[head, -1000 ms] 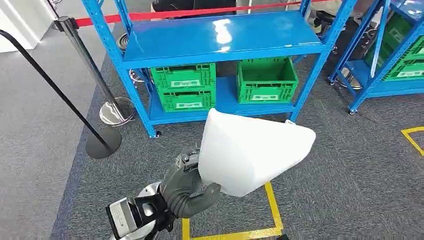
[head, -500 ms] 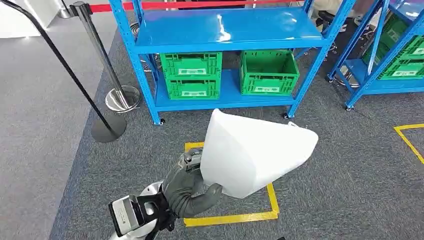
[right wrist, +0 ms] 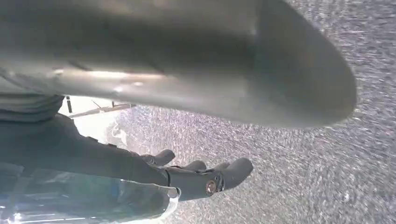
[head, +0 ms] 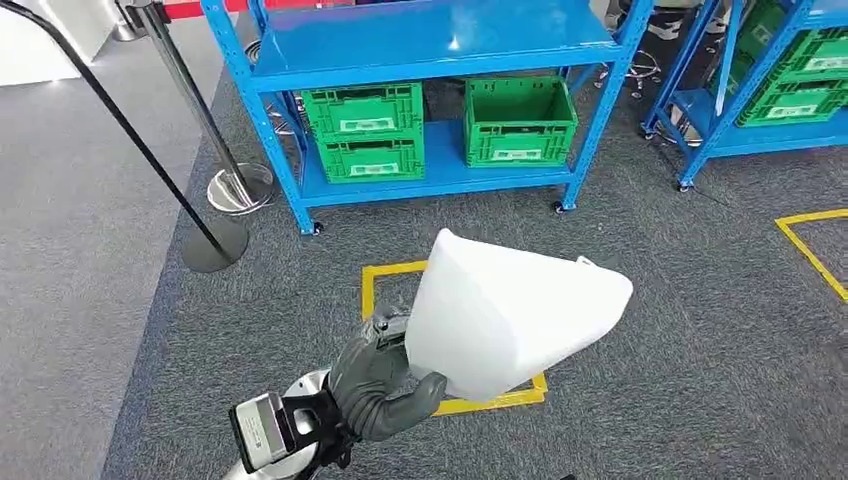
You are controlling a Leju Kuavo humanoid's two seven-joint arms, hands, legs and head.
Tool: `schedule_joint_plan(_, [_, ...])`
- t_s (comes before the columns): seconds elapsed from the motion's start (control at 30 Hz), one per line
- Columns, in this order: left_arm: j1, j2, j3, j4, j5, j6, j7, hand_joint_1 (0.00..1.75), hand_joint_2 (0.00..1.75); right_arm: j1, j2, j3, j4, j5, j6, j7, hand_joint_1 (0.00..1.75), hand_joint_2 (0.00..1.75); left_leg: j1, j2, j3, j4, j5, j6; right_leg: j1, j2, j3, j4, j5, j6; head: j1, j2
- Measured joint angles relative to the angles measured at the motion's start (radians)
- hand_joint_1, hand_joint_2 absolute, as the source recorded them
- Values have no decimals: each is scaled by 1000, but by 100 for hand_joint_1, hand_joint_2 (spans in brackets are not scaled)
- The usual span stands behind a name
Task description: Take the parts from the cabinet and place them on the table.
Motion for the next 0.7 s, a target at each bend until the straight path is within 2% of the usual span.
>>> schedule_joint_plan(0.03, [0, 2, 0, 1, 0, 0, 0, 175, 175, 0, -1, 0, 0, 0, 0, 0, 0, 0, 0, 0, -19, 80, -40, -1, 2, -1, -14, 1, 11, -1, -2, 0])
schedule_joint_plan(0.07, [0, 3, 0, 3, 0, 1, 0, 175, 175, 0, -1, -1, 0, 0, 1, 0, 0, 0, 0, 0, -26, 132, -53, 0, 4, -2, -27, 1, 20, -2, 0, 0])
schedule_joint_plan(0.1, [0, 4, 0, 6, 0, 4, 0, 175, 175, 0, -2, -1, 0, 0, 2, 0, 0, 0, 0, 0, -12, 143, -40, 4, 7, -2, -40, 1, 30, -3, 0, 0])
schedule_joint_plan(0.13, [0, 4, 0, 9, 0, 6, 0, 175, 175, 0, -2, -1, 0, 0, 2, 0, 0, 0, -2, -2, 26, 106, -8, 11, 12, -2, -53, 1, 40, -4, -2, 0])
schedule_joint_plan(0.17, [0, 3, 0, 9, 0, 6, -1, 175, 175, 0, -2, -1, 0, 0, 2, 0, 0, 0, -4, -2, 79, 36, 23, 22, 18, -2, -62, 1, 49, -5, 0, 0])
schedule_joint_plan(0.2, [-2, 2, 0, 9, 0, 7, -1, 175, 175, 0, -1, -2, 0, 0, 2, 1, 0, 0, -11, -5, 144, -54, 44, 41, 23, 0, -69, 1, 56, -6, -1, 0])
schedule_joint_plan(0.23, [-4, -1, 0, 8, 0, 9, -2, 175, 175, 0, 6, -2, 0, 0, 3, 1, 0, 0, -28, -10, 213, -148, 37, 67, 16, 0, -72, 1, 61, -6, 2, 0])
schedule_joint_plan(0.27, [-6, -4, 0, 8, 0, 10, -3, 175, 175, 0, 8, -4, -1, 0, 3, 3, 0, 0, -31, -4, 248, -206, 16, 81, 26, 0, -75, 0, 67, 1, 5, 0])
schedule_joint_plan(0.3, [-9, -5, 0, 9, 0, 12, -5, 175, 175, -1, 9, -4, -1, 0, 5, 3, 0, 0, -36, -5, 253, -221, 13, 74, 16, -2, -78, 0, 74, 7, 2, 0])
schedule_joint_plan(0.37, [-9, -5, 0, 9, -1, 15, -4, 175, 175, -2, 12, -4, 0, -1, 9, 5, 0, 0, -41, -6, 246, -225, 22, 78, 10, -4, -79, -6, 87, 19, 0, 0])
schedule_joint_plan(0.4, [-9, -6, 0, 10, -2, 16, -5, 175, 175, -1, 13, -4, 0, -2, 9, 6, 0, 0, -28, -4, 243, -244, 43, 76, 12, -4, -84, -3, 87, 22, 2, 0])
schedule_joint_plan(0.43, [-11, -9, 0, 11, -2, 16, -5, 175, 175, -1, 12, -4, -1, -2, 9, 6, 0, 0, -25, -1, 245, -249, 53, 68, 13, 0, -95, 15, 67, 28, 3, 0])
schedule_joint_plan(0.47, [-12, -11, -1, 12, -1, 17, -5, 175, 175, -1, 10, -4, -1, -1, 9, 6, 0, 0, -22, -1, 236, -248, 60, 72, 13, 1, -117, 63, 23, 32, 8, 0])
schedule_joint_plan(0.53, [-11, -10, -2, 17, -1, 19, -4, 175, 175, -1, 3, -4, -1, 0, 9, 6, 0, 0, -22, 1, 218, -245, 71, 70, 10, 1, -173, 223, -64, 41, 8, 0])
schedule_joint_plan(0.57, [-11, -8, -2, 21, -1, 21, -4, 175, 175, 0, 0, -4, -1, 1, 9, 6, 0, 0, -21, 2, 208, -241, 77, 68, 10, 1, -193, 294, -90, 45, 7, 0])
schedule_joint_plan(0.6, [-11, -8, -3, 23, -1, 23, -3, 175, 175, 1, -2, -5, -1, 3, 9, 9, 0, 0, -20, 3, 199, -236, 80, 65, 10, 1, -187, 305, -88, 48, 7, 0])
schedule_joint_plan(0.63, [-11, -8, -3, 23, -1, 24, -1, 175, 175, 2, -2, -5, -1, 7, 9, 12, 0, 0, -17, 3, 190, -228, 81, 63, 8, 1, -151, 262, -69, 49, 7, 0])
schedule_joint_plan(0.67, [-11, -8, -3, 23, 0, 24, 0, 175, 175, 1, -2, -4, -1, 8, 9, 12, 0, 0, -13, 3, 182, -218, 81, 62, 6, 1, -99, 183, -39, 52, 7, 0])
schedule_joint_plan(0.7, [-11, -8, -3, 23, 0, 24, 0, 175, 175, 1, -3, -4, -1, 7, 10, 12, 0, 0, -9, 3, 174, -204, 77, 57, 0, 1, -38, 86, -6, 57, 8, 0])
